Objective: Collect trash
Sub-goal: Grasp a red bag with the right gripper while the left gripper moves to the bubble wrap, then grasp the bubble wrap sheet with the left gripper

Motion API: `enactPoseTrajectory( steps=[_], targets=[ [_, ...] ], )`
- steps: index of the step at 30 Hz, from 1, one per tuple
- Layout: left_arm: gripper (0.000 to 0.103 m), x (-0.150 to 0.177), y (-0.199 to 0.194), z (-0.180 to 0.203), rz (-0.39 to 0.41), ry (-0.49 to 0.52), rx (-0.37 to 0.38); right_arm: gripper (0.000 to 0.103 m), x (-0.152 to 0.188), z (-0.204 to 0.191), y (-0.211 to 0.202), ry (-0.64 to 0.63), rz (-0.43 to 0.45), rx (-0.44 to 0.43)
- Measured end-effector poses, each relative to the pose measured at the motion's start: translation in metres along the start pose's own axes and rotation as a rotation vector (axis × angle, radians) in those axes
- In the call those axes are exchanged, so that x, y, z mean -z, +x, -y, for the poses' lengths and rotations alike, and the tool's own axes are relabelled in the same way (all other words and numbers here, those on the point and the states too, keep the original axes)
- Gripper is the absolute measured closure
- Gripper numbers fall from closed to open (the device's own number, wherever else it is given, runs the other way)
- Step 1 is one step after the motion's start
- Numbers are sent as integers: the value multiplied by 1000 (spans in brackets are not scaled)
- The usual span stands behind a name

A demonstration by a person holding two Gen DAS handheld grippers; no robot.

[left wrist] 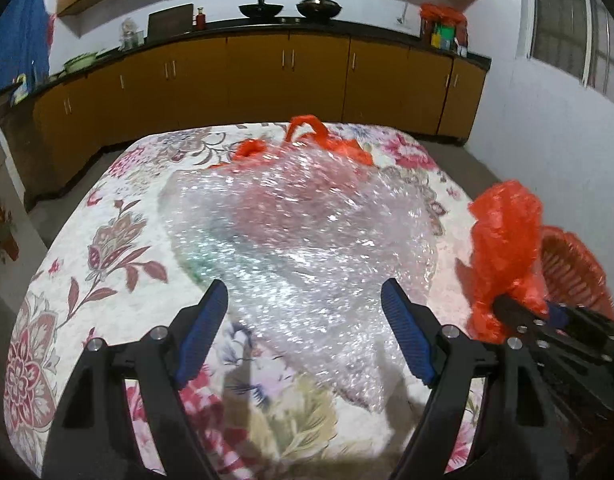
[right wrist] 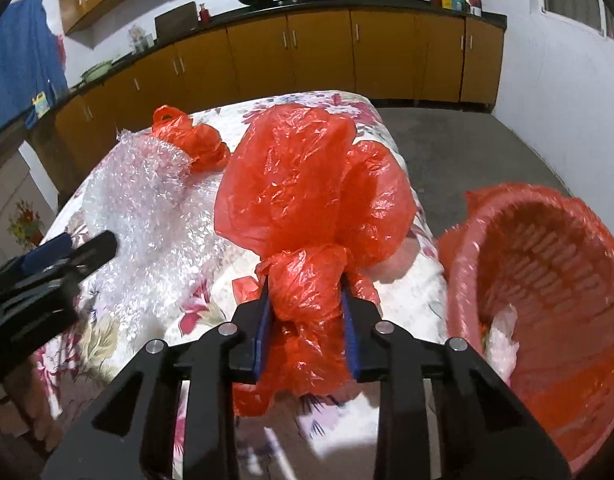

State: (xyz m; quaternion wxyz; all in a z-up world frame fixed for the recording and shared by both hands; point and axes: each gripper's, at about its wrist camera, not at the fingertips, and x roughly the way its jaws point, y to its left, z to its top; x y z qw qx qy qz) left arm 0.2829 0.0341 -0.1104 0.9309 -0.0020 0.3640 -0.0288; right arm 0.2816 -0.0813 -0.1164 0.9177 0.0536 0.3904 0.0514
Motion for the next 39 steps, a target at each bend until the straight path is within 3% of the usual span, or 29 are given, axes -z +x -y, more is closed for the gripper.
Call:
enactPoseTrajectory(
  steps=[5, 8, 11, 16, 18, 30, 39],
  targets=[
    [31, 2, 18, 13, -44, 50, -42, 73, 1, 9, -4, 33, -7, -18],
    [32, 2, 26, 9, -72, 31, -53, 73, 0, 10, -3, 32, -8, -22],
    [43, 2, 32, -1, -97, -18, -38, 73, 2, 9, -3, 27, -9, -23],
    [80, 4, 34, -16, -108, -71, 6, 73, 1, 9, -3, 26, -10, -22],
    [88, 5, 30, -22, -98, -86, 19, 73, 1, 9, -3, 25, -9, -22],
    [92, 9, -13, -65, -12, -164, 0, 73, -1, 4, -21, -4, 47, -18],
    [92, 5, -46, -75, 44, -181, 9, 73, -2, 1, -43, -26, 84, -22]
  ],
)
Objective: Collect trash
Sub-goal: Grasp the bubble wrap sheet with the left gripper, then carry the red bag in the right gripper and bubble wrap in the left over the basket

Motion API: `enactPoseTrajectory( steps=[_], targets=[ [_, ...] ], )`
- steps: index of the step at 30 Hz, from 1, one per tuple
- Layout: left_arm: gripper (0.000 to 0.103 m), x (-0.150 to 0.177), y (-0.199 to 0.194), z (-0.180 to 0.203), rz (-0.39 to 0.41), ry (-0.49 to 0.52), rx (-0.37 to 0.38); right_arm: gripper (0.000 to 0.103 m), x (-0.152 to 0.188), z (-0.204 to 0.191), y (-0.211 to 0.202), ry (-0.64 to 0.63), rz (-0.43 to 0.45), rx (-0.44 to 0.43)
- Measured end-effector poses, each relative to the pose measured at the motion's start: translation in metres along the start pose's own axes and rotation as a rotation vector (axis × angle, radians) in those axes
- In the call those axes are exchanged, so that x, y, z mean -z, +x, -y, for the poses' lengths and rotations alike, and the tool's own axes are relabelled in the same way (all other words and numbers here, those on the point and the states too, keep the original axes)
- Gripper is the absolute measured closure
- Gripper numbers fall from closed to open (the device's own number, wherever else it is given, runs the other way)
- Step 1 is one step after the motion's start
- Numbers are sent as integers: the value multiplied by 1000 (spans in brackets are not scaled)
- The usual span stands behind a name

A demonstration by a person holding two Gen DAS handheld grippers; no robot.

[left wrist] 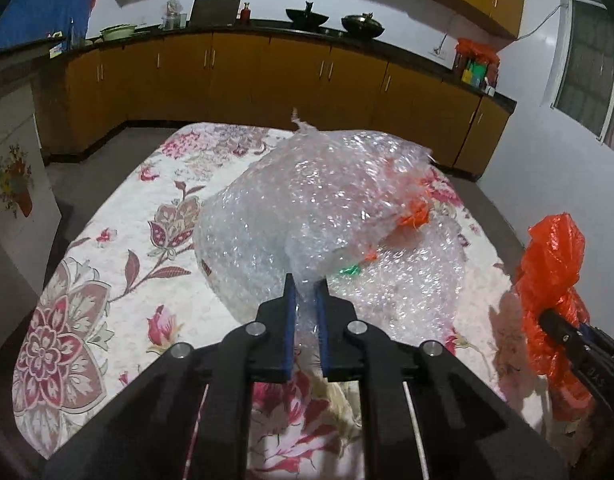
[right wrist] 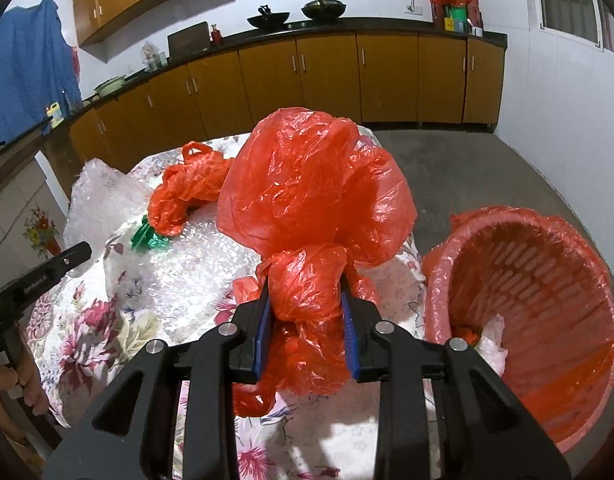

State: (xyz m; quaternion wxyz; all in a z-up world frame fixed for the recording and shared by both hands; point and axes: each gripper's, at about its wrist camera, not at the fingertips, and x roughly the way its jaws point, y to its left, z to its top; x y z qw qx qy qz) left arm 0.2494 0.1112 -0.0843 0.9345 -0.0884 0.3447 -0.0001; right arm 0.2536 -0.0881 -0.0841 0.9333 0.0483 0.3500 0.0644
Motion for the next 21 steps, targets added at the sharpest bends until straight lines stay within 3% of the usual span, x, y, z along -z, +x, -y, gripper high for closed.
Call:
enactPoseTrajectory(
  steps=[10, 21],
  targets=[
    [92, -5, -36, 37, 45, 68, 103, 73, 0, 11, -26, 8, 34, 27],
    [92, 1, -48, 98, 34, 147, 247, 73, 6, 51, -53, 68, 66, 105]
  ],
)
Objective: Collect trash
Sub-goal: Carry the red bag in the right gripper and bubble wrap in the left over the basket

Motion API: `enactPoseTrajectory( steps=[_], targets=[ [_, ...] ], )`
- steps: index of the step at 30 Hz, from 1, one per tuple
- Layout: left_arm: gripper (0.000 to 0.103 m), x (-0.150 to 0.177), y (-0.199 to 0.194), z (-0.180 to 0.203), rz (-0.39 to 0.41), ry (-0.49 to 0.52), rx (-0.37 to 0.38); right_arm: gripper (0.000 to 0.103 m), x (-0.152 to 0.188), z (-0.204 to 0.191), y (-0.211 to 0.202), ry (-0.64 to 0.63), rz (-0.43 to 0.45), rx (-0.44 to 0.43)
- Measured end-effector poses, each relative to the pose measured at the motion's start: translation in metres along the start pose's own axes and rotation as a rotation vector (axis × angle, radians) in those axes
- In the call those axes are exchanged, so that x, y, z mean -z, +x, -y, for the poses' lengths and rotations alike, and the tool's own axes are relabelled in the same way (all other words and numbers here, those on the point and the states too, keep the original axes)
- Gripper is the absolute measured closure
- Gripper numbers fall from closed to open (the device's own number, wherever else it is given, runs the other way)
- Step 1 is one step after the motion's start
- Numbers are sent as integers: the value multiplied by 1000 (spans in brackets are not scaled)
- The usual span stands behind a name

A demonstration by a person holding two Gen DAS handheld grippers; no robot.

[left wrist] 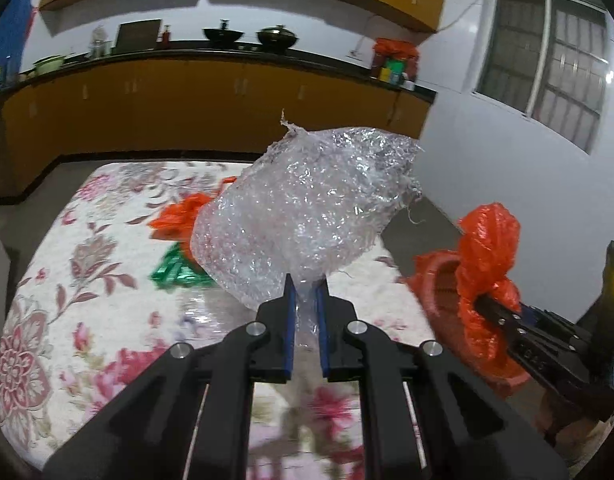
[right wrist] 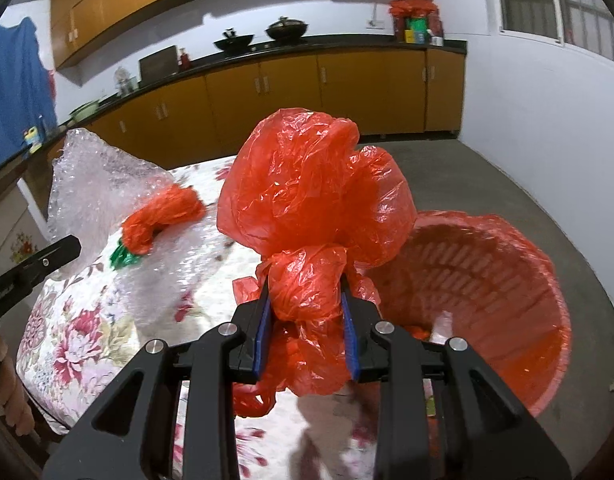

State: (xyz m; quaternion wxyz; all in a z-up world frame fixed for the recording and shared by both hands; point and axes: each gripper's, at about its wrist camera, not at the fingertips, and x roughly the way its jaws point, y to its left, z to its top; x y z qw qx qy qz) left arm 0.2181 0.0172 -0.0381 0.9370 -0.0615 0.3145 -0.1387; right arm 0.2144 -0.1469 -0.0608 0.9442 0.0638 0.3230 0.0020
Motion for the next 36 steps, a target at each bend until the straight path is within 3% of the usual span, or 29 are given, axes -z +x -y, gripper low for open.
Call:
enactPoseTrajectory(
  steps=[20, 36],
  targets=[
    [92, 15, 42, 123, -89, 124, 270, 73, 13, 103, -25, 164, 13, 169],
    [92, 22, 72, 175, -146, 168, 381, 72, 17, 131, -26, 213, 14, 206]
  ],
)
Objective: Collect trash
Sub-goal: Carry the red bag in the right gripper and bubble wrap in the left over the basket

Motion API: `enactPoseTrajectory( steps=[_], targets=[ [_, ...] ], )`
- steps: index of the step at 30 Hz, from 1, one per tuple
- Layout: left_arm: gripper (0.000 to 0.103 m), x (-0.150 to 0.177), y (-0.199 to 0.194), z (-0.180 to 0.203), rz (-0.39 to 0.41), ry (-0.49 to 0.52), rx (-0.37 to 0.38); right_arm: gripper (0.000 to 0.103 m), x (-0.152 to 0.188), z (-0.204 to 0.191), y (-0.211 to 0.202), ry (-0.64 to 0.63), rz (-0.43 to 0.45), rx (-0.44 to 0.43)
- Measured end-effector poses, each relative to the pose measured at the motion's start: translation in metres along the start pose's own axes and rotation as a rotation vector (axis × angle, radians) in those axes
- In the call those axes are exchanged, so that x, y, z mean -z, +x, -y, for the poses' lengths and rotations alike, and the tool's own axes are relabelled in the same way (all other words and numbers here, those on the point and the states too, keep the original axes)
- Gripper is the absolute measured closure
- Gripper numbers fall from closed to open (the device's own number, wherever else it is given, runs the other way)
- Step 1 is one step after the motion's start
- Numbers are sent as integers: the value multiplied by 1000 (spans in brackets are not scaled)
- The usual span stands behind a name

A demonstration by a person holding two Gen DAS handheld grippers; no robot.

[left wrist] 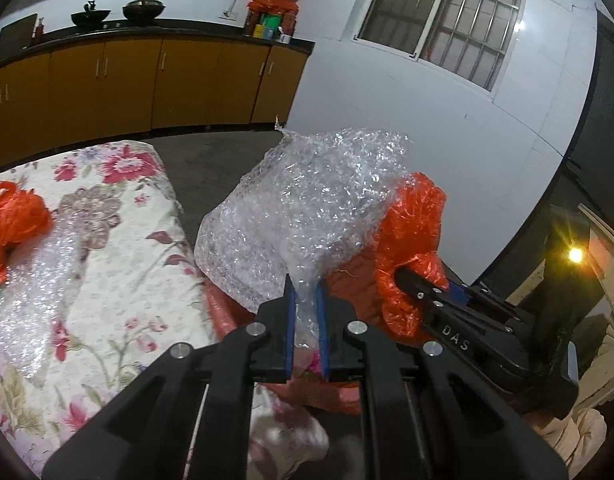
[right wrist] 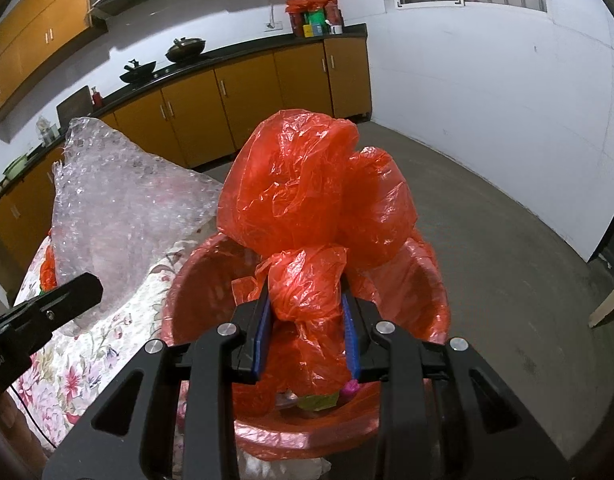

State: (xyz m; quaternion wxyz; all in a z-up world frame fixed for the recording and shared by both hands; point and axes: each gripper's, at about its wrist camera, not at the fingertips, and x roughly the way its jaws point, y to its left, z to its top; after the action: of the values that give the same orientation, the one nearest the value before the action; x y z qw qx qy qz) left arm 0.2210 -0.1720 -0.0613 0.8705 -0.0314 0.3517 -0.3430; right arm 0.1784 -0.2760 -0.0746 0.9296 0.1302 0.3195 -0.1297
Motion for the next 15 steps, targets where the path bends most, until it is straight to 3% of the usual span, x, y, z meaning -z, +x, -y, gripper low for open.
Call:
enactPoseTrajectory(
  steps=[9, 15],
  targets=[
    [92, -2, 25, 10, -31, 4, 39, 69, -6, 13, 10, 39, -9, -1],
    [88, 0, 35, 9, -46, -7, 50, 59, -8, 16, 14, 39, -4, -15]
  ],
)
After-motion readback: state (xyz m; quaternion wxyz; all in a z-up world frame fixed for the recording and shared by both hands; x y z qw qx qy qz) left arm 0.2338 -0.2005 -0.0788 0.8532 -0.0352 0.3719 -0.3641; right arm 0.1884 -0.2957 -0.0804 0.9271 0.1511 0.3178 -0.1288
